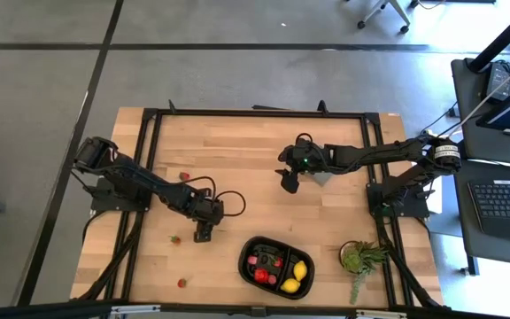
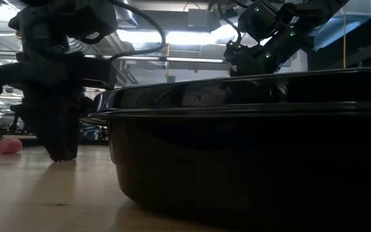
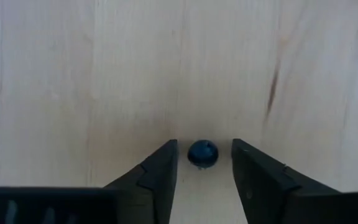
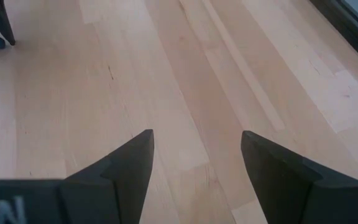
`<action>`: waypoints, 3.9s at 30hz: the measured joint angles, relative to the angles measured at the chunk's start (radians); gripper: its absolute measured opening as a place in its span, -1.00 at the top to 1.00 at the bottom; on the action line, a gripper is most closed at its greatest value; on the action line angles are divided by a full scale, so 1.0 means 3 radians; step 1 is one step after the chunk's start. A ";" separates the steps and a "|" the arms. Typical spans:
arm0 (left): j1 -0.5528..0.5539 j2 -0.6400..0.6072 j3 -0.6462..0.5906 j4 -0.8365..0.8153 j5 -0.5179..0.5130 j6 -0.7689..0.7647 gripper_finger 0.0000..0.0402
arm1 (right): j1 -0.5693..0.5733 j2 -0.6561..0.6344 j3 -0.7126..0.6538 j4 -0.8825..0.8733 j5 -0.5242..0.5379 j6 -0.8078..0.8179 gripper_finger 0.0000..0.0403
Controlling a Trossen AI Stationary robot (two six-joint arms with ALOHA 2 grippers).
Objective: Pick and placing Produce into tupperware
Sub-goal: Put the blueberry into the black bin, then put the strawberry into the black bin
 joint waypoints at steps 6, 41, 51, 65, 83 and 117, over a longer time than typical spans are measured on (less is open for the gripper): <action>-0.0001 0.0154 0.0023 -0.0032 -0.0017 -0.0023 0.36 | 0.0001 0.0000 0.0000 0.0009 0.0000 -0.0003 -0.21; -0.0003 0.0314 0.0622 0.1902 0.0957 0.1948 0.75 | 0.0001 0.0000 0.0000 0.0009 0.0000 -0.0011 -0.21; -0.0005 0.0843 0.0625 0.2306 0.1100 0.1703 0.70 | 0.0000 0.0001 0.0000 0.0005 -0.0001 -0.0005 -0.21; 0.0011 0.0498 0.0627 0.1797 0.0906 0.1602 0.18 | 0.0000 0.0001 0.0000 -0.0009 -0.0001 -0.0075 -0.21; 0.0343 -0.0930 0.0628 -0.1328 -0.0709 0.0054 -0.69 | 0.0000 0.0001 -0.0001 0.0010 -0.0001 -0.0086 -0.21; 0.2055 -0.0024 0.0609 -0.2295 -0.0408 0.0689 -0.70 | 0.0001 0.0000 -0.0001 0.0177 -0.0001 -0.0086 -0.21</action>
